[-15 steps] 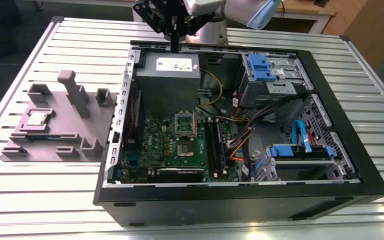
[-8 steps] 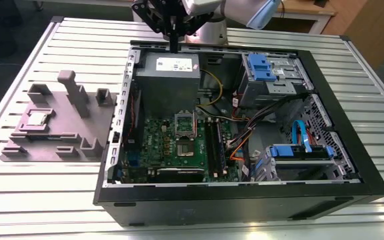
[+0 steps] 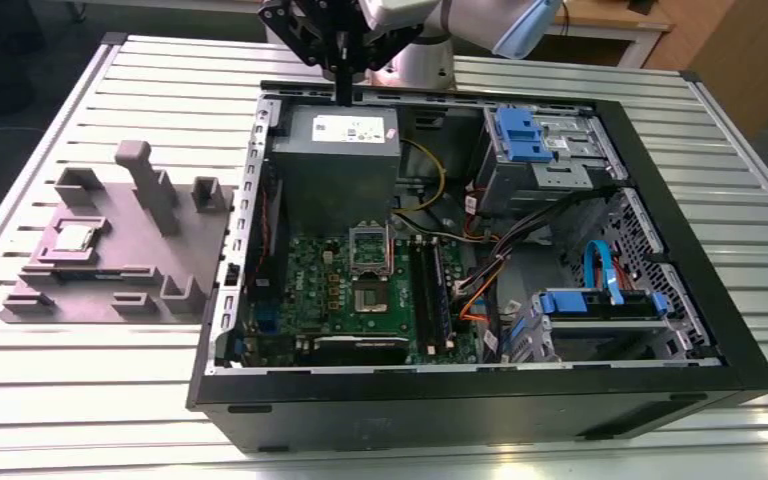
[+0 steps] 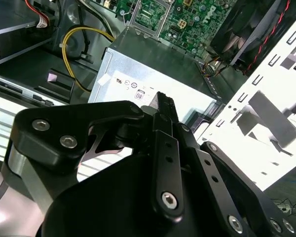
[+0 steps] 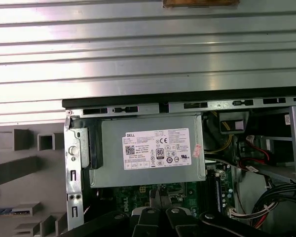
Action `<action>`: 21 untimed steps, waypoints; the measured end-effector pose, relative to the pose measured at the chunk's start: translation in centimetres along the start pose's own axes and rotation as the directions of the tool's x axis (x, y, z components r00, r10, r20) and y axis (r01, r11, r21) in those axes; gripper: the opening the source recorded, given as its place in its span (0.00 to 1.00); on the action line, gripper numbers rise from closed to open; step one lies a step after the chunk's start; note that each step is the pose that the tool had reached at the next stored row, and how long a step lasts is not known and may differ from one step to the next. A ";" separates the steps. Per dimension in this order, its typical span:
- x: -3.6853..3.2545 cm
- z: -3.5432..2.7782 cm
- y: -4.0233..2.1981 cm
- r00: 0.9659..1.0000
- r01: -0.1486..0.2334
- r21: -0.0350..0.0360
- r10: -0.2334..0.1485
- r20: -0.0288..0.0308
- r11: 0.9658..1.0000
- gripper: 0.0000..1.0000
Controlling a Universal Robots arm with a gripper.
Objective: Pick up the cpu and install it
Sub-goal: 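Reach for the cpu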
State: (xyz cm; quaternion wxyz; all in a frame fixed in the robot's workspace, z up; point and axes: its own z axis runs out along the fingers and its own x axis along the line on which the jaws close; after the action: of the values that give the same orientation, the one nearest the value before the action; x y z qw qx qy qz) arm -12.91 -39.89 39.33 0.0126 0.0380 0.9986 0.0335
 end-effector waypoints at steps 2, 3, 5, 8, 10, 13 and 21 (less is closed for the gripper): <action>0.04 0.00 0.00 1.000 0.000 0.000 0.000 0.000 1.000 0.10; 0.06 0.00 0.00 1.000 0.000 0.000 0.000 0.000 1.000 0.10; 0.13 0.00 -0.01 1.000 0.000 0.000 0.000 0.000 1.000 0.10; 0.21 -0.01 -0.01 1.000 0.000 0.000 0.000 0.000 1.000 0.10; 0.28 -0.01 -0.02 1.000 0.000 0.000 0.000 0.000 1.000 0.10; 0.39 -0.01 -0.03 1.000 0.000 0.000 0.000 0.000 1.000 0.10; 0.57 -0.02 -0.04 1.000 0.000 0.000 0.000 0.000 1.000 0.10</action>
State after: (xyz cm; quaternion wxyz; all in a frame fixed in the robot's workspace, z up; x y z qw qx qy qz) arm -13.48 -39.89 39.33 0.0126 0.0380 0.9986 0.0335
